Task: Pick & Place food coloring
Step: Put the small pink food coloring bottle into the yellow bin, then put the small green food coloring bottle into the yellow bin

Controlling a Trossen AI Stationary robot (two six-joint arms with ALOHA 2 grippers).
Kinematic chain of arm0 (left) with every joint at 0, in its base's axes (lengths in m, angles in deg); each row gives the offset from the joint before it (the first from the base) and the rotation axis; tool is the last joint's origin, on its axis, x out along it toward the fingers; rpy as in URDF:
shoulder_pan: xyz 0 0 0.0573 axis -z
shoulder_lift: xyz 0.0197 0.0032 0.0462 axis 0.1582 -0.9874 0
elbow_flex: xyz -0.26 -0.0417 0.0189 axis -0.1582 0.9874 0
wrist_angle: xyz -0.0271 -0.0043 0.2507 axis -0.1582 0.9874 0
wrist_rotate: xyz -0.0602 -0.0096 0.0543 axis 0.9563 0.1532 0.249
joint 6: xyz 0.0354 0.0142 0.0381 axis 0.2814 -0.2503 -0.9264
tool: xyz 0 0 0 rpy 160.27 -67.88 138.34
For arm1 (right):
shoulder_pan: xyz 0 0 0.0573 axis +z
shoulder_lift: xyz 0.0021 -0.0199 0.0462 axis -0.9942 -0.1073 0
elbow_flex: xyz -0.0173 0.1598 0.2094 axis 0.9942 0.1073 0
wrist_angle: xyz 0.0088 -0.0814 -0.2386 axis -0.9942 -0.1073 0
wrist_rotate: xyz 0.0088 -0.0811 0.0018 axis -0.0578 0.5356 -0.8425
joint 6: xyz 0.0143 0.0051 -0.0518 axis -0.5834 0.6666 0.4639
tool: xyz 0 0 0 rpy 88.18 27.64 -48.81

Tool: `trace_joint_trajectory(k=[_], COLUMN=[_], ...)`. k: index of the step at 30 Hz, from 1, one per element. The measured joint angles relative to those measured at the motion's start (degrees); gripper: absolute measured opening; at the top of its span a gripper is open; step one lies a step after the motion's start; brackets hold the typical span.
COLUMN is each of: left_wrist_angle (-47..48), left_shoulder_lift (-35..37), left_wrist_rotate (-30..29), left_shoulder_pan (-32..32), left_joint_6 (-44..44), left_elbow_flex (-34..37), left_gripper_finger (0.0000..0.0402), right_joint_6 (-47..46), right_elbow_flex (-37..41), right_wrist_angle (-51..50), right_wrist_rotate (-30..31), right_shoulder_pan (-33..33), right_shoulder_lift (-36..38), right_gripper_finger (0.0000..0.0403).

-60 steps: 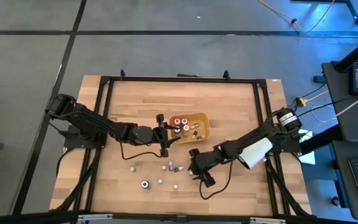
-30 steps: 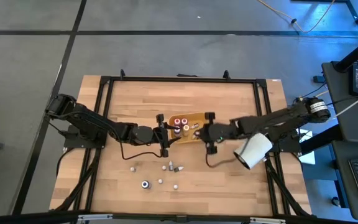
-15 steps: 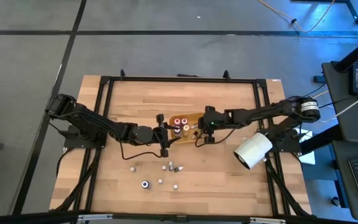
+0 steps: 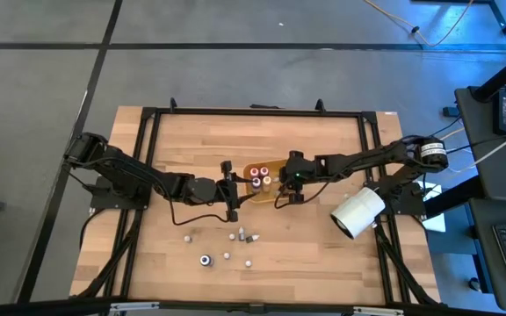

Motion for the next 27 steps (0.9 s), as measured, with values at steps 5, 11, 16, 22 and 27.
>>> trace_joint_trajectory(k=[5, 11, 16, 22, 27], left_wrist_angle=[0.00, 0.01, 0.01, 0.12, 0.14], left_shoulder_lift=[0.00, 0.00, 0.00, 0.00, 0.00], left_wrist_rotate=[0.01, 0.01, 0.01, 0.01, 0.00], left_shoulder_pan=[0.00, 0.01, 0.00, 0.02, 0.00], left_joint_6=[0.02, 0.04, 0.02, 0.00, 0.00], left_elbow_flex=[0.00, 0.00, 0.00, -0.04, -0.04], left_gripper_finger=[0.0187, 0.0185, 0.0186, 0.0186, 0.0185], right_joint_6=[0.88, 1.66, 1.54, -0.01, 0.99], right_elbow_flex=[0.00, -0.02, -1.35, -7.52, -9.39], right_wrist_angle=[0.04, 0.06, -2.25, -5.70, -1.75], right_wrist_rotate=[0.00, 0.02, 0.04, -1.97, -6.41], right_shoulder_pan=[0.00, 0.00, 0.00, 1.90, 8.80], right_shoulder_lift=[0.00, 0.03, 0.74, 4.26, 6.34], right_gripper_finger=[0.0084, 0.0117, 0.0146, 0.0158, 0.0158])
